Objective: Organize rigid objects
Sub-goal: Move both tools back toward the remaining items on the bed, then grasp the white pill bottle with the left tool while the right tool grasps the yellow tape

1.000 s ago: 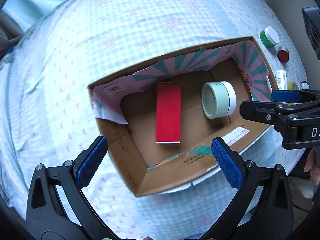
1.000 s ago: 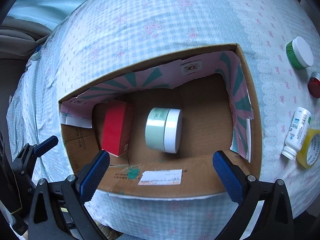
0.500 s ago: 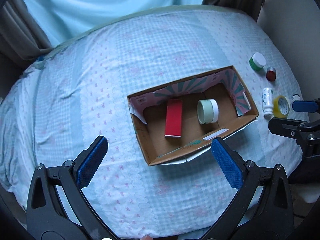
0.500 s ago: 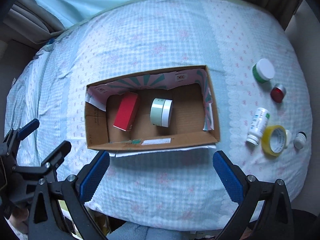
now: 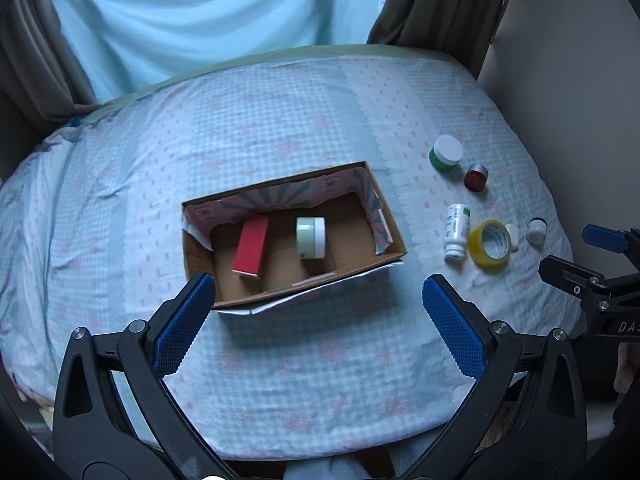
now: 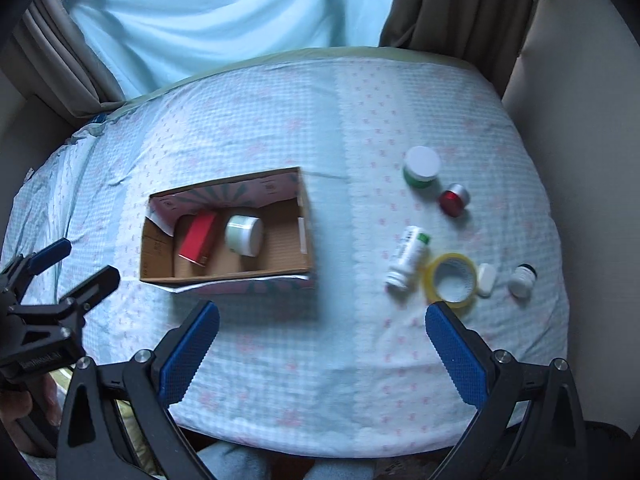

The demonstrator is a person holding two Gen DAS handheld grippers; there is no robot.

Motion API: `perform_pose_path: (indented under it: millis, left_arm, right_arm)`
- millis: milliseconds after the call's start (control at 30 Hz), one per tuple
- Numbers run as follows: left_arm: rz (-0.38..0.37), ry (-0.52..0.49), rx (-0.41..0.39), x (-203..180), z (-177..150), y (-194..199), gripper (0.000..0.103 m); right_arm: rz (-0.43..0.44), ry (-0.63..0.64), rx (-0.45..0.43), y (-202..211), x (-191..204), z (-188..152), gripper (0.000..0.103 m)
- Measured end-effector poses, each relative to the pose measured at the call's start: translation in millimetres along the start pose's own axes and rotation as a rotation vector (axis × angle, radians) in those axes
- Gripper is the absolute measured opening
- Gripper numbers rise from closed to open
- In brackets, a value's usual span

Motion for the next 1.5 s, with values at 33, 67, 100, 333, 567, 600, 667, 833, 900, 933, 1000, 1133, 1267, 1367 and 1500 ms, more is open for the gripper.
perform_pose_path:
  millis: [33, 67, 100, 333, 567, 600, 667, 833, 900, 933, 1000, 1133, 1267, 1367, 1500]
  left_arm:
    - [-0.007, 0.007, -0.008, -13, -1, 6, 0.103]
    - [-0.014, 0.012, -0.013, -24, -1, 10, 0.103]
    - [-0.029, 0.018, -0.015, -39, -1, 13, 0.103]
    - [-0.087, 0.057, 0.035, -122, -7, 1, 0.103]
    - [-0.119, -0.042, 0.090, -190, -8, -60, 0.103]
    - [-0.131, -0.058, 0.099, -200, -7, -72, 0.103]
    - [-0.134, -0.094, 0.118, -216, -4, -95, 0.103]
    - [-0.130, -0.152, 0.107, -252, 5, -147, 0.103]
    - [-0.133, -0.164, 0.119, -265, 7, -173, 0.103]
    - [-0.138, -0.169, 0.128, -272, 8, -187, 0.103]
    - [-0.144, -0.186, 0.139, -286, 8, -211, 0.103]
    - [-0.127, -0.243, 0.132, -307, 9, -246, 0.103]
    - [-0.142, -0.279, 0.128, -319, 11, -267, 0.103]
    - [-0.164, -0.297, 0.128, -325, 14, -275, 0.103]
    - [-0.197, -0.335, 0.147, -336, 18, -289, 0.096]
  right_arm:
    - [0.000, 0.005, -0.002, 5, -12, -4, 0.103]
    - [-0.001, 0.014, -0.006, 11, -26, -9, 0.103]
    - [0.000, 0.024, -0.010, 15, -39, -13, 0.103]
    - [-0.008, 0.088, -0.031, 26, -116, -36, 0.103]
    - [-0.006, 0.068, -0.076, -5, -176, -66, 0.103]
    - [-0.008, 0.067, -0.084, -12, -183, -70, 0.103]
    - [-0.016, 0.066, -0.102, -27, -196, -76, 0.103]
    - [-0.030, 0.103, -0.159, -59, -217, -86, 0.103]
    - [-0.034, 0.128, -0.177, -76, -223, -89, 0.103]
    - [-0.034, 0.137, -0.182, -84, -226, -90, 0.103]
    - [-0.043, 0.147, -0.188, -105, -234, -93, 0.103]
    - [-0.034, 0.148, -0.207, -140, -248, -94, 0.103]
    - [-0.054, 0.203, -0.233, -165, -253, -88, 0.103]
    - [-0.067, 0.241, -0.254, -177, -257, -81, 0.103]
    - [-0.051, 0.265, -0.269, -191, -262, -71, 0.103]
Point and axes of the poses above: each gripper's, at about its wrist camera, not at the fingertips, and y roughly against the way its jaws point, x to its left, z to its top, the point moved 2 cm from there along -y, roughly the way its jaws point, and after that the axes turned 15 degrees about z, right-handed, at the moved point
